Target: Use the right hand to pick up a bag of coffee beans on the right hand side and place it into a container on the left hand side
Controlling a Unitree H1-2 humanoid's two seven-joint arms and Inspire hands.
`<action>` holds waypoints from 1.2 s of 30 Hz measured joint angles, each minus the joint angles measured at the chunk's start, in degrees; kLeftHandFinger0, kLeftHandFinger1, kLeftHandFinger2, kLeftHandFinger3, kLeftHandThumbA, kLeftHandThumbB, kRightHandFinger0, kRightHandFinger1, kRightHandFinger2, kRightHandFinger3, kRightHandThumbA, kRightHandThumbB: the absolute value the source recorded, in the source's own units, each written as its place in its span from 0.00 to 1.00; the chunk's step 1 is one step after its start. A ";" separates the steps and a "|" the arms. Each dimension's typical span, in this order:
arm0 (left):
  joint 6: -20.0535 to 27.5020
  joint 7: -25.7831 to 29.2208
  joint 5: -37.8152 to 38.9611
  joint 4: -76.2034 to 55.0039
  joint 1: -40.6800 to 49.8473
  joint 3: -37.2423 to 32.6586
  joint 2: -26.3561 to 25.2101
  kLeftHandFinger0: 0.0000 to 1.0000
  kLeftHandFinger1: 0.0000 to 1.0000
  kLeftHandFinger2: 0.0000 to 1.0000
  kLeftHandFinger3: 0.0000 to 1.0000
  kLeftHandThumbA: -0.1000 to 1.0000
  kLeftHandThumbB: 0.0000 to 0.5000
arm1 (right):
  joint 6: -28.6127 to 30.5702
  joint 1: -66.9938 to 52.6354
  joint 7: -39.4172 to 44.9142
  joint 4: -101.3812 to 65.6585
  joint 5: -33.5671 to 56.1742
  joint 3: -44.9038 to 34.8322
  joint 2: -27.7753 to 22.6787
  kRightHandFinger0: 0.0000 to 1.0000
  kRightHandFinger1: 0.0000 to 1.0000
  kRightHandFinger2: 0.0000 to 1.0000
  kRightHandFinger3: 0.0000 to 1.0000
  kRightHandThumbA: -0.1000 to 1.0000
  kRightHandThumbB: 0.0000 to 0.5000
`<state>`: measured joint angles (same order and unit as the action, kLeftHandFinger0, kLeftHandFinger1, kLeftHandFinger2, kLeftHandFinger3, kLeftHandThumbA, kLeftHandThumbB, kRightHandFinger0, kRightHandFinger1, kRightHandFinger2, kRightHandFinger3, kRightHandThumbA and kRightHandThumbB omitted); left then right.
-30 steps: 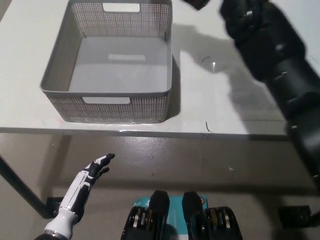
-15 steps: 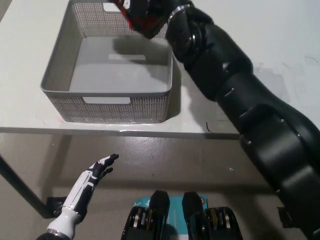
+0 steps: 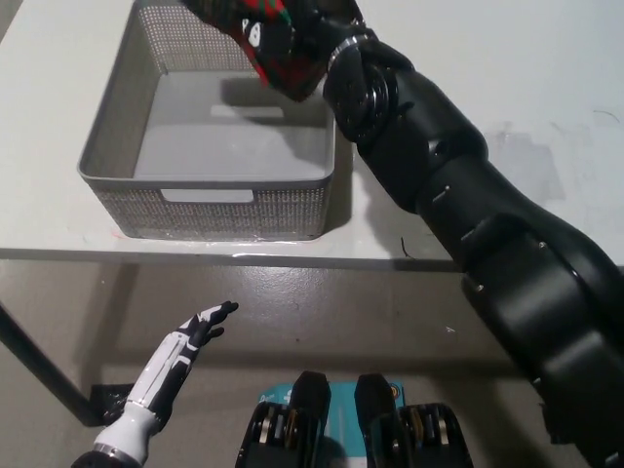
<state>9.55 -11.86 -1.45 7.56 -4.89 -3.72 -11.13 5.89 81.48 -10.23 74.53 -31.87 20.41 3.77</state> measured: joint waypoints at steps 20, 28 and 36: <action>-0.90 -0.91 -1.41 -0.63 -1.92 -2.47 -1.62 1.00 1.00 1.00 1.00 1.00 0.44 | -5.18 -0.09 14.87 -3.78 -0.04 2.65 -5.84 1.00 1.00 1.00 1.00 1.00 0.84; -0.99 -1.41 -1.86 -0.53 -2.21 -2.95 -2.15 1.00 1.00 1.00 1.00 1.00 0.47 | -5.50 -5.94 15.62 -19.67 1.51 -1.69 -11.74 1.00 1.00 1.00 1.00 0.97 0.71; -1.13 -1.59 -2.00 0.08 -2.12 -2.94 -2.05 1.00 1.00 1.00 1.00 1.00 0.46 | -6.22 -18.95 15.97 -36.81 5.13 -9.10 -15.04 1.00 1.00 1.00 1.00 1.00 0.67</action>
<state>8.42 -13.45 -3.45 7.64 -7.01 -6.67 -13.18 -0.34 62.53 5.74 37.71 -26.74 11.31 -11.27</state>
